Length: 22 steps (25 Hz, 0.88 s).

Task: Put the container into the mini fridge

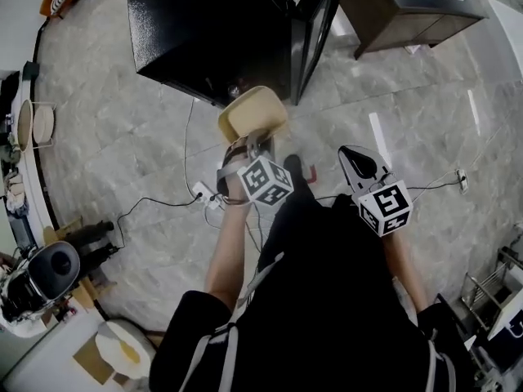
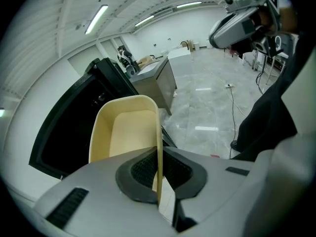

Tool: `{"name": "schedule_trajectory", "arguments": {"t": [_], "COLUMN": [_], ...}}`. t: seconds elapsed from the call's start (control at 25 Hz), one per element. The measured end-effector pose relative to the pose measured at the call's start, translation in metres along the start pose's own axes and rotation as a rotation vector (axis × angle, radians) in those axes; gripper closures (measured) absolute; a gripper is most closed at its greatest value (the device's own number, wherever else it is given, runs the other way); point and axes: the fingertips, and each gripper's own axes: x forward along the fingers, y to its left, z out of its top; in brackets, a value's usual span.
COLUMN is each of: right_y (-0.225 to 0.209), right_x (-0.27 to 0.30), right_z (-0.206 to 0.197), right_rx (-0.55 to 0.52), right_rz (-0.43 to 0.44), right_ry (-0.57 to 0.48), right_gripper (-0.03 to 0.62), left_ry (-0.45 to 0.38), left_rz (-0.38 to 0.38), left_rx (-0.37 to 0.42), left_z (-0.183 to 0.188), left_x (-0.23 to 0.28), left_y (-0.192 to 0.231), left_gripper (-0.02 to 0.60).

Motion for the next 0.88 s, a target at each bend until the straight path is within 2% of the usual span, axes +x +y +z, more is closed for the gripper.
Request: {"name": "schedule_trajectory", "arguments": {"t": [0.08,0.16,0.44,0.88], "right_y": [0.005,0.004,-0.004,-0.023], "right_x": [0.006,0.011,0.015,0.061], "right_z": [-0.006,-0.008,-0.009,-0.012], "right_rx": [0.080,0.116,0.126,0.104], "right_rz": [0.015,0.000,-0.051,-0.011], "right_ry": [0.004,0.011,0.037,0.096], "right_gripper": [0.576,0.576,0.576,0.576], "left_ry": [0.003,0.017,0.049,0.065], "left_rz": [-0.008,-0.014,0.001,0.016], "left_rx": [0.013,0.043,0.147,0.181], "left_z": [-0.007,-0.015,-0.031,-0.028], "left_x": [0.012,0.029,0.076,0.155], "left_y": [0.006,0.014,0.044,0.079], "left_gripper": [0.541,0.541,0.541,0.541]}}
